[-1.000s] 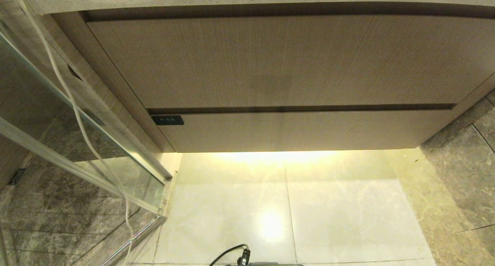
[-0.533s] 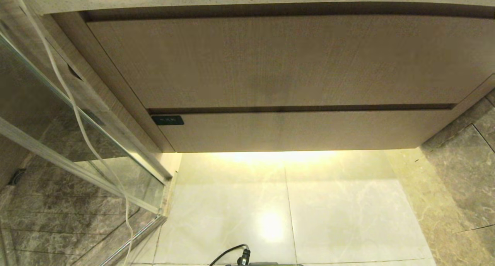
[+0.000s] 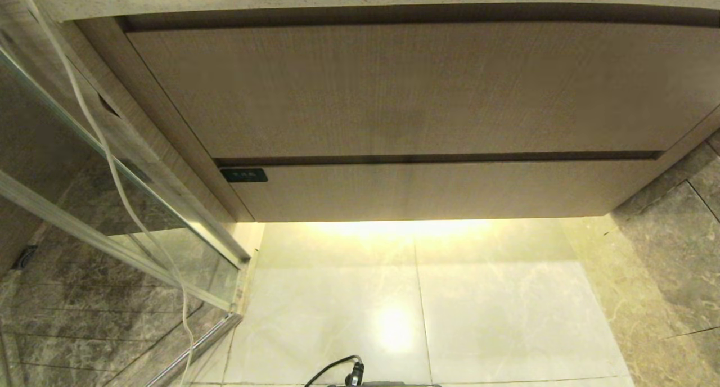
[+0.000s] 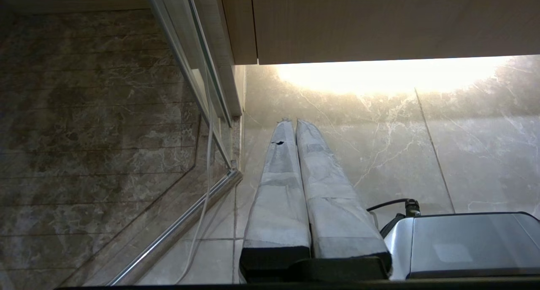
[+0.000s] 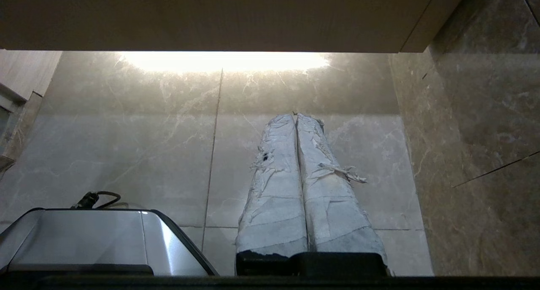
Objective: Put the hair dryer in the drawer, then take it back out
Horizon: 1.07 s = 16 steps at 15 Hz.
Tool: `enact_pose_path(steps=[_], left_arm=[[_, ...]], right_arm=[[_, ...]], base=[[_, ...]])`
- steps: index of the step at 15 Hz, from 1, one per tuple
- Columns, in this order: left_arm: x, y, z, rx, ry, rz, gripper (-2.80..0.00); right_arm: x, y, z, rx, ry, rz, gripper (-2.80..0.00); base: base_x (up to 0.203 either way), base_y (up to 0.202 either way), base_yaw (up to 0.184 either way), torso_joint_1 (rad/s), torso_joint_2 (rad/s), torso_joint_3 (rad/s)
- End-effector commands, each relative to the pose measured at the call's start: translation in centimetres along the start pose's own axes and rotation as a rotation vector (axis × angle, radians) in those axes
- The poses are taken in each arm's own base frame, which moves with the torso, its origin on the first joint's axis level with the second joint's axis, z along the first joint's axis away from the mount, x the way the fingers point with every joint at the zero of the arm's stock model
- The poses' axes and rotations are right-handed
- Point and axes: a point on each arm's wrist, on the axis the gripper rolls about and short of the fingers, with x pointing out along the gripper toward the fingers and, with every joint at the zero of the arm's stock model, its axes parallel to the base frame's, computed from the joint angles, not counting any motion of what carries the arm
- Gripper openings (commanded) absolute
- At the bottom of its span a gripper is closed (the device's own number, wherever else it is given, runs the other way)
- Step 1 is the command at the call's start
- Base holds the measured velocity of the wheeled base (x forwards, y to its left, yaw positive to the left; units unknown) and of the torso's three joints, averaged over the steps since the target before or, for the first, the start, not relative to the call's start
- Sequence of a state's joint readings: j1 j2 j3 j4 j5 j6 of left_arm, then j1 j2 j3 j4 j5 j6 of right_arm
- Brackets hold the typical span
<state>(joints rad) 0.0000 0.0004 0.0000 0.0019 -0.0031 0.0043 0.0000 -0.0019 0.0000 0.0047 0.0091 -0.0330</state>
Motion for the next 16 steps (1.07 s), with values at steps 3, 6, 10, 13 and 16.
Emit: enact_pose_path(steps=[3,6,10,13,16], left_arm=[[0.01,0.0,-0.03,0.0,0.002,0.0,-2.8],[0.01,0.0,-0.01,0.0,0.002,0.0,-2.8],[0.01,0.0,-0.01,0.0,0.002,0.0,-2.8],[0.02,0.0,-0.05,0.0,0.004,0.0,-2.8],[0.02,0.0,-0.04,0.0,0.003,0.0,-2.8]], right_arm=[[0.01,0.0,-0.04,-0.001,0.002,0.0,-2.8],[0.01,0.0,-0.02,-0.001,0.002,0.0,-2.8],[0.01,0.0,-0.04,-0.008,0.002,0.0,-2.8],[0.01,0.0,-0.03,-0.008,0.0,0.0,-2.8],[0.01,0.0,-0.04,-0.002,0.002,-0.001,-2.8]], base=[[0.0,0.0,0.0,0.0,0.0,0.0],[0.0,0.0,0.0,0.0,0.0,0.0],[0.0,0.0,0.0,0.0,0.0,0.0],[0.0,0.0,0.0,0.0,0.0,0.0],[0.0,0.0,0.0,0.0,0.0,0.0]])
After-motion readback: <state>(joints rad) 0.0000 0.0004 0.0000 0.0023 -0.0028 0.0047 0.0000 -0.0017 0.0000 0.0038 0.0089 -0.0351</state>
